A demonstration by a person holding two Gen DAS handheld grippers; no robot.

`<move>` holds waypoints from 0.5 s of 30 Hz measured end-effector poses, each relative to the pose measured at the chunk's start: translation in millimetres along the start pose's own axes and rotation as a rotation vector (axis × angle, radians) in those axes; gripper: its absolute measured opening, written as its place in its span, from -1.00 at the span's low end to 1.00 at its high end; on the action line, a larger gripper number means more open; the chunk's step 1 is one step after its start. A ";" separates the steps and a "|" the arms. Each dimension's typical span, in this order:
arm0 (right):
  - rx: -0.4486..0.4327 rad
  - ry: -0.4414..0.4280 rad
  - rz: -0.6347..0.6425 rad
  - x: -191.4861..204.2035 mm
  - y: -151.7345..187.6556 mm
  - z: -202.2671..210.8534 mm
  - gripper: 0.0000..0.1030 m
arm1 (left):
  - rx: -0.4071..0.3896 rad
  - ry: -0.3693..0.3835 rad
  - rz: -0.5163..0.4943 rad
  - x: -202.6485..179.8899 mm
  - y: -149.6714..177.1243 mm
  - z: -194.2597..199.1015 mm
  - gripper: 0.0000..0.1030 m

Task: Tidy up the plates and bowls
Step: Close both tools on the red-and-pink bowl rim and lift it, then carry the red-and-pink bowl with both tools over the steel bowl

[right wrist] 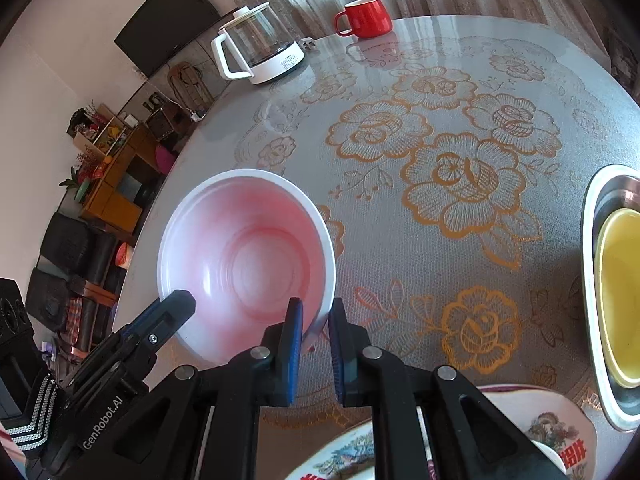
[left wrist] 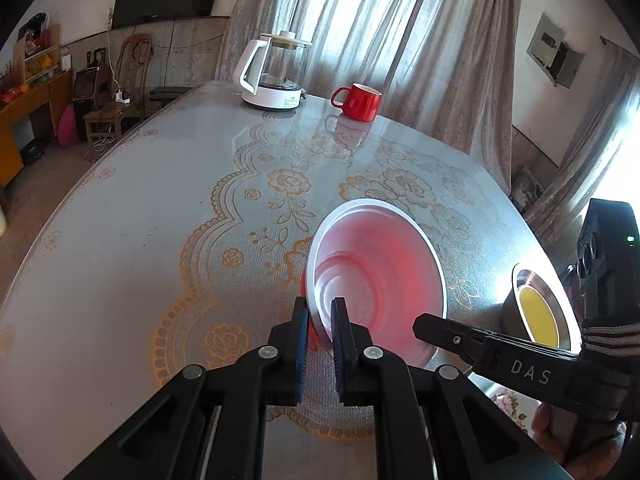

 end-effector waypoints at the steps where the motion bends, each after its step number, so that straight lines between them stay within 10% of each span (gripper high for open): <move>1: 0.006 -0.002 0.003 0.9 3.6 1.2 -0.77 | 0.002 0.001 0.001 1.1 2.5 1.5 -0.79; 15: 0.043 -0.021 0.014 9.1 19.5 2.6 -0.64 | 0.035 0.010 0.046 21.3 12.9 7.3 -0.66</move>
Point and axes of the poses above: each gripper's, at about its wrist camera, not at the fingertips, and z roughly against the way its jaws point, x to its left, y to its underside, the point moved 5 cm from there along -z, roughly the way its jaws point, and after that the axes turned 8 degrees about -y, right-handed, at the moved point
